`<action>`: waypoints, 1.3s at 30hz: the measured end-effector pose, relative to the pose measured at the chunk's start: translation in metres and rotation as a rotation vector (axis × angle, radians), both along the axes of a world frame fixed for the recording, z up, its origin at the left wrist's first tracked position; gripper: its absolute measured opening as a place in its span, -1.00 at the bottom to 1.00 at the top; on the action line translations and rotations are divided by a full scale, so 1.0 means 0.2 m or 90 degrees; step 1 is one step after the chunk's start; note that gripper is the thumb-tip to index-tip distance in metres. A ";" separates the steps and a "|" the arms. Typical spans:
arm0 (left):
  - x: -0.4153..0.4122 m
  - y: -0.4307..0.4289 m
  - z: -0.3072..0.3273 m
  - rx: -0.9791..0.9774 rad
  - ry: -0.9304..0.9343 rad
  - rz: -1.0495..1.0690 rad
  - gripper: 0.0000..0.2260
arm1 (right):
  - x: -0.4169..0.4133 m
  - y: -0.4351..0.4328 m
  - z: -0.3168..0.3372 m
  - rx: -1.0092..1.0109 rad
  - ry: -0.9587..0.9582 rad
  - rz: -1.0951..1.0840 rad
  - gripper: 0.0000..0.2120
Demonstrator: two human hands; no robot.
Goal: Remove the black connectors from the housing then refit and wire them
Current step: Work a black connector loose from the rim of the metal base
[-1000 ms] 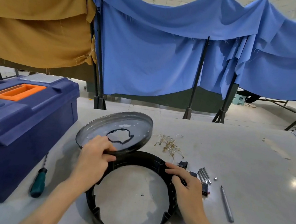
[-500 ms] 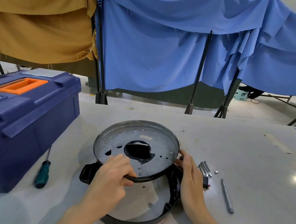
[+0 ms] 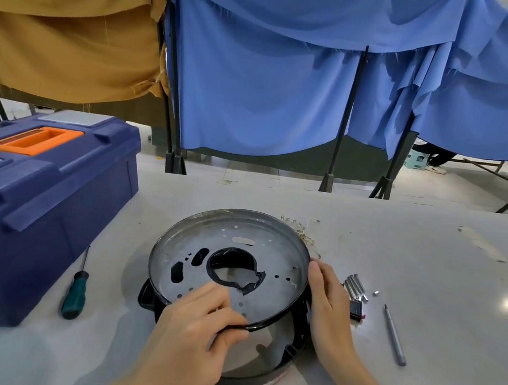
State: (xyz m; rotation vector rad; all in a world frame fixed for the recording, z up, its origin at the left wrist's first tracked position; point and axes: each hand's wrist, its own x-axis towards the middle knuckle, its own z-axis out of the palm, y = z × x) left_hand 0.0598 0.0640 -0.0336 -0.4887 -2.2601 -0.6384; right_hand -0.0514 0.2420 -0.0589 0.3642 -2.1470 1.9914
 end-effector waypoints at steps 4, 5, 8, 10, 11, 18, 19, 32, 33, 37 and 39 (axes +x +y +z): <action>0.03 0.06 0.01 -0.059 0.025 0.009 -0.79 | 0.00 -0.02 -0.01 0.011 -0.005 -0.015 -0.76; 0.03 0.07 0.01 -0.070 0.028 0.009 -0.79 | 0.00 -0.02 -0.01 0.015 -0.003 -0.017 -0.75; 0.04 0.08 0.01 -0.091 0.034 0.008 -0.80 | 0.01 -0.02 -0.01 0.035 0.003 -0.017 -0.70; 0.04 0.09 0.01 -0.095 0.049 0.017 -0.82 | 0.01 -0.02 -0.01 0.048 0.003 -0.017 -0.67; 0.04 0.11 0.00 -0.093 0.061 0.022 -0.82 | 0.01 -0.02 -0.01 0.053 0.000 -0.018 -0.66; 0.05 0.20 -0.05 -0.140 0.100 0.015 -0.81 | 0.00 0.00 0.01 0.067 -0.008 -0.009 -0.67; 0.05 0.20 -0.04 -0.144 0.092 0.013 -0.76 | 0.00 0.00 0.01 0.063 -0.009 -0.010 -0.66; 0.09 0.17 0.02 -0.067 -0.048 -0.028 -0.86 | -0.01 0.02 0.06 -0.055 -0.149 0.017 -0.46; 0.09 0.14 0.04 -0.054 -0.095 -0.036 -0.83 | -0.02 0.02 0.06 -0.046 -0.152 0.013 -0.46; 0.07 -0.01 0.10 -0.028 -0.320 -0.053 -0.81 | -0.01 0.02 0.06 -0.037 -0.149 0.014 -0.47; 0.06 -0.09 0.14 -0.039 -0.375 -0.072 -0.84 | -0.01 0.02 0.06 -0.035 -0.145 0.033 -0.50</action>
